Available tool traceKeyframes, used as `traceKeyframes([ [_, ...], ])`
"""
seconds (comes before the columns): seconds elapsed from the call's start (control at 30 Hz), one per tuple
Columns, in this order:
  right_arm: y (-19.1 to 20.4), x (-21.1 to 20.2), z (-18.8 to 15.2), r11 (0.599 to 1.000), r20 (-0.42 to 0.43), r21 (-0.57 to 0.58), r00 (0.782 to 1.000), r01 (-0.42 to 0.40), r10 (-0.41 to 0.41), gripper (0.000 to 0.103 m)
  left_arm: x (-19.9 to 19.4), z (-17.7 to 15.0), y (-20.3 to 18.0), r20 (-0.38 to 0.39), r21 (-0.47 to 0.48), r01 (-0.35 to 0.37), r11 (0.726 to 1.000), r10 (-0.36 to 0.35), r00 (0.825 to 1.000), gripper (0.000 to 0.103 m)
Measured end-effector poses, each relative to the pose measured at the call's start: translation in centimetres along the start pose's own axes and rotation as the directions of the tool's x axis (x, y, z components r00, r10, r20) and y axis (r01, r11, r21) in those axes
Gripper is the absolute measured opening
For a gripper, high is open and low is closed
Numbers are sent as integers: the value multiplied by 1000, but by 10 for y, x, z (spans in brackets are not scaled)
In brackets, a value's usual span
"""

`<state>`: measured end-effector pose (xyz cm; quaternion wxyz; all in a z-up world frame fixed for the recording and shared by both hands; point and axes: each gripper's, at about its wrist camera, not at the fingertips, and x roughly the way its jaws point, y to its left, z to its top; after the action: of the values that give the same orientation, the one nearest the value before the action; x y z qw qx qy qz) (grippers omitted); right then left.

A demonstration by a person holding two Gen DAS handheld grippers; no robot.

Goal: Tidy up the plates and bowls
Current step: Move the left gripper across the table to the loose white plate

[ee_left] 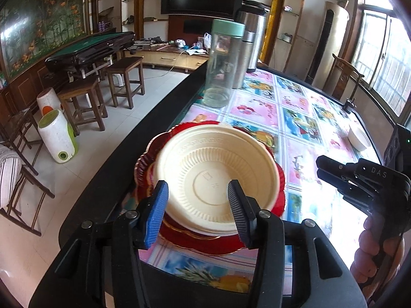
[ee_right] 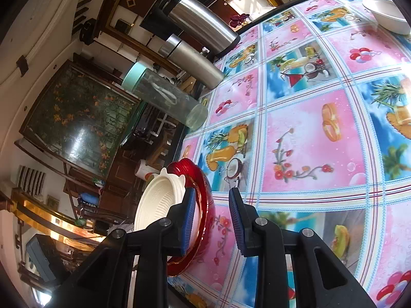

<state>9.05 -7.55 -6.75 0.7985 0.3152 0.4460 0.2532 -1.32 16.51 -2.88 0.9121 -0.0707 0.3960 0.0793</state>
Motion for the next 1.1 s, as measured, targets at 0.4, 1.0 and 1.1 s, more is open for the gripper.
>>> traceKeyframes([
  [0.4, -52, -33, 17, 997, 48, 72, 999, 7, -11, 30, 13, -8, -70, -77, 103, 68, 992, -61, 995, 58],
  [1.0, -198, -190, 116, 943, 280, 271, 922, 193, -269, 30, 25, 9, -268, -262, 376, 348, 859, -262, 929, 70],
  [1.1, -216, -215, 143, 930, 311, 309, 902, 201, -299, 30, 31, 28, -296, -292, 396, 374, 839, -271, 917, 70],
])
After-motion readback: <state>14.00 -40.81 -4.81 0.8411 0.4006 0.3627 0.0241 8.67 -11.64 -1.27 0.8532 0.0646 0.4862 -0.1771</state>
